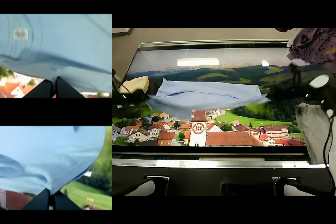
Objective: Fold the clothes and pants, and hang the long-sleeved shirts on hangers.
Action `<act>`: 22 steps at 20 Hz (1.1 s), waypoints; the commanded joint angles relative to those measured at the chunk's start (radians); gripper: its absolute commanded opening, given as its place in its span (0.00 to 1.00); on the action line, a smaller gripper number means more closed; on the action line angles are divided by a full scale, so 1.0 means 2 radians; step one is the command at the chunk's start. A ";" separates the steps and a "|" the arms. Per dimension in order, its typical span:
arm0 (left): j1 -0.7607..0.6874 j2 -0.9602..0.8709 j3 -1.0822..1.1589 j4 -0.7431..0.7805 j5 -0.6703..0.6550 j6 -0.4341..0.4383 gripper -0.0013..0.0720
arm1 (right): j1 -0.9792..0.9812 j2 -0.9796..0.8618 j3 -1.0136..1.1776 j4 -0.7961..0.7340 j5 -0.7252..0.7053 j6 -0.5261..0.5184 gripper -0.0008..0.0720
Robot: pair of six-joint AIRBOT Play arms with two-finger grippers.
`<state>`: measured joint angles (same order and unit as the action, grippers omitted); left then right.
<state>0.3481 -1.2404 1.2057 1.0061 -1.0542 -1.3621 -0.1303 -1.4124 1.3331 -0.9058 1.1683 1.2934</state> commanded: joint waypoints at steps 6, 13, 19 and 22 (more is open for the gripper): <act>-0.028 0.008 0.443 0.119 -0.130 -0.081 0.04 | 0.008 0.081 0.375 -0.138 0.017 0.090 0.06; -0.028 0.175 0.398 0.160 -0.164 -0.164 0.04 | 0.008 0.275 0.378 -0.282 0.052 0.148 0.06; -0.028 0.199 0.393 0.164 -0.181 -0.170 0.04 | 0.008 0.293 0.377 -0.354 0.095 0.170 0.06; -0.028 0.147 0.393 0.113 -0.201 -0.137 0.04 | 0.008 0.242 0.366 -0.353 0.133 0.195 0.06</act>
<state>0.2916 -0.8898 1.9934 1.2995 -1.4162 -1.6829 -0.1154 -0.8700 2.0819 -1.5711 1.3582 1.6329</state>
